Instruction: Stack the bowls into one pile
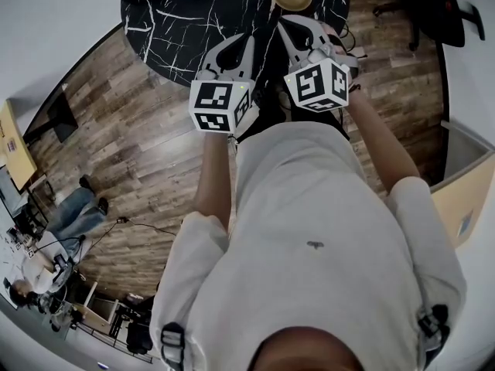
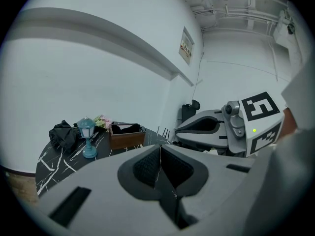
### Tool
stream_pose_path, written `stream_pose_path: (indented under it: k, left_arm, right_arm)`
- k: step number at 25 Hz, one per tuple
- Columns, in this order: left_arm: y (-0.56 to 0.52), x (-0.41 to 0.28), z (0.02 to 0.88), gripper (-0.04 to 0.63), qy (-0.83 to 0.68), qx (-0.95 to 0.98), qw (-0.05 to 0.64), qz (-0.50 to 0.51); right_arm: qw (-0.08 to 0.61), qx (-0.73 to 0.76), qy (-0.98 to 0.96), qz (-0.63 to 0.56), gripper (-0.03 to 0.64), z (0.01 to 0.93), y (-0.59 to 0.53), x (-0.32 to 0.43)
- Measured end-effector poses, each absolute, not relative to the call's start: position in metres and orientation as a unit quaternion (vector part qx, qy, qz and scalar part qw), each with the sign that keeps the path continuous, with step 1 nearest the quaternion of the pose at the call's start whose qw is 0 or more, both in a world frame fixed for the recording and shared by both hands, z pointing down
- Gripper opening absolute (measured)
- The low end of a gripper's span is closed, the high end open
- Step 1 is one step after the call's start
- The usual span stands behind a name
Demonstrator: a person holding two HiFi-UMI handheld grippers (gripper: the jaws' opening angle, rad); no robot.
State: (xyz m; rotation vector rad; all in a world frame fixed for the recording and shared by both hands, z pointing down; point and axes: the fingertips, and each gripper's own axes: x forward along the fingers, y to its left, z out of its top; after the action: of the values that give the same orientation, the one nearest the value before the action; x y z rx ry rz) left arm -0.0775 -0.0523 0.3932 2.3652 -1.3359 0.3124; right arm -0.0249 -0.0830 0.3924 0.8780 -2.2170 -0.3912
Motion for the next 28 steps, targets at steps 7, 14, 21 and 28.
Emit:
stream_pose_path:
  k: [7, 14, 21, 28]
  left_arm:
    - [-0.049, -0.076, 0.389, 0.008, -0.479, 0.848, 0.199, 0.107]
    - [-0.044, -0.073, 0.385, 0.008, -0.479, 0.849, 0.202, 0.097]
    - [-0.045, -0.072, 0.381, 0.008, -0.477, 0.850, 0.204, 0.089]
    - [-0.047, -0.066, 0.380, 0.008, -0.474, 0.852, 0.205, 0.085]
  right_arm:
    - [0.316, 0.343, -0.880, -0.088, 0.005, 0.382, -0.078, -0.027]
    - [0.244, 0.340, -0.908, 0.024, 0.003, 0.371, -0.071, -0.023]
    - [0.207, 0.318, -0.923, 0.068, 0.003, 0.366, -0.062, -0.025]
    - [0.208, 0.313, -0.923, 0.088, 0.003, 0.373, -0.056, -0.021]
